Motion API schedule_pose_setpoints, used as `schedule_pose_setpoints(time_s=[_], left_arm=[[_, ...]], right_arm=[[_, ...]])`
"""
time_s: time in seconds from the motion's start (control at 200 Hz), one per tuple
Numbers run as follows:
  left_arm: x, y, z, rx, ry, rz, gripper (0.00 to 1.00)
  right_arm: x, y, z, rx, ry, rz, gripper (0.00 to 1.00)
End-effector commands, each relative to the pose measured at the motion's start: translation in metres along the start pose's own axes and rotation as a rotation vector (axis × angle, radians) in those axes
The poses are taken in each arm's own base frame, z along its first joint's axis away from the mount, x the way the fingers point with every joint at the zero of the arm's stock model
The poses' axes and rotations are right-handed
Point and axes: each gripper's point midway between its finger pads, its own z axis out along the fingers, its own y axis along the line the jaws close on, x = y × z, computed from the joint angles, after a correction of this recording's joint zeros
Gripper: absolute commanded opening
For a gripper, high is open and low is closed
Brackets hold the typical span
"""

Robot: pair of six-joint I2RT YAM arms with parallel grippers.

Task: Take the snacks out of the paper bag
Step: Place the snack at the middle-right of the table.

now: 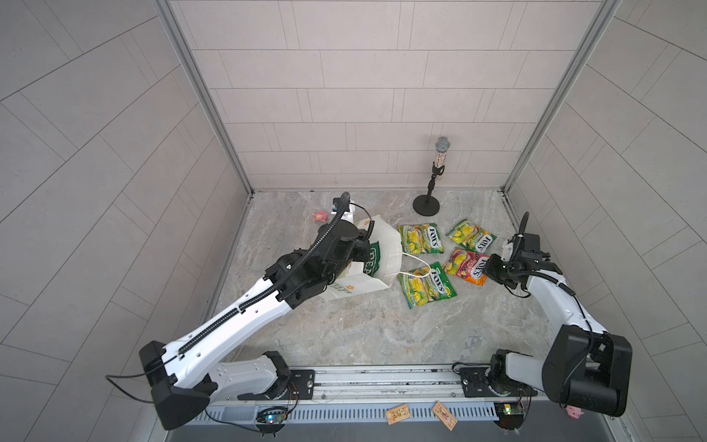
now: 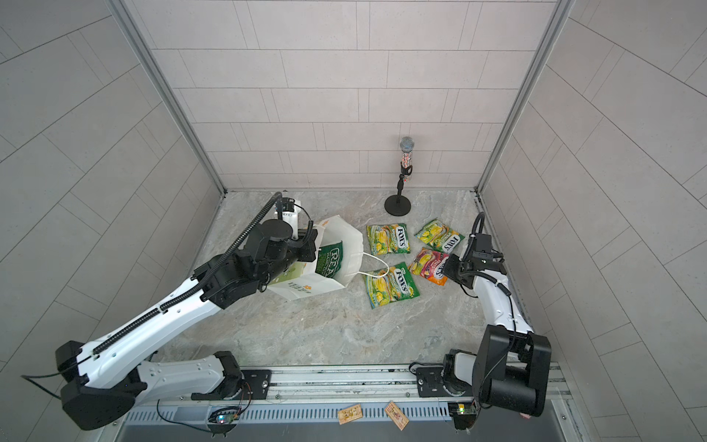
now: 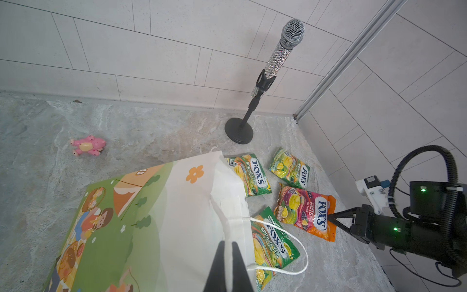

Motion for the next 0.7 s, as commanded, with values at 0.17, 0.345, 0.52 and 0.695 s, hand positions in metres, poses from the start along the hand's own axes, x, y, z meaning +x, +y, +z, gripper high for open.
schedule_pose_setpoints(time_s=[0.17, 0.345, 0.52, 0.695], left_arm=[[-0.006, -0.005, -0.009, 0.041, -0.022, 0.001, 0.0], [-0.006, -0.007, -0.011, 0.057, -0.03, 0.001, 0.0], [-0.001, -0.016, -0.01, 0.112, -0.008, 0.019, 0.0], [0.004, -0.03, -0.009, 0.196, 0.011, 0.012, 0.0]], right_arm=[[0.008, -0.035, -0.004, 0.209, 0.07, 0.0, 0.25], [-0.012, -0.041, -0.037, 0.286, -0.03, 0.007, 0.99], [-0.034, 0.03, -0.068, -0.095, -0.211, -0.075, 0.99], [-0.018, 0.126, -0.103, -0.488, -0.197, -0.205, 0.95]])
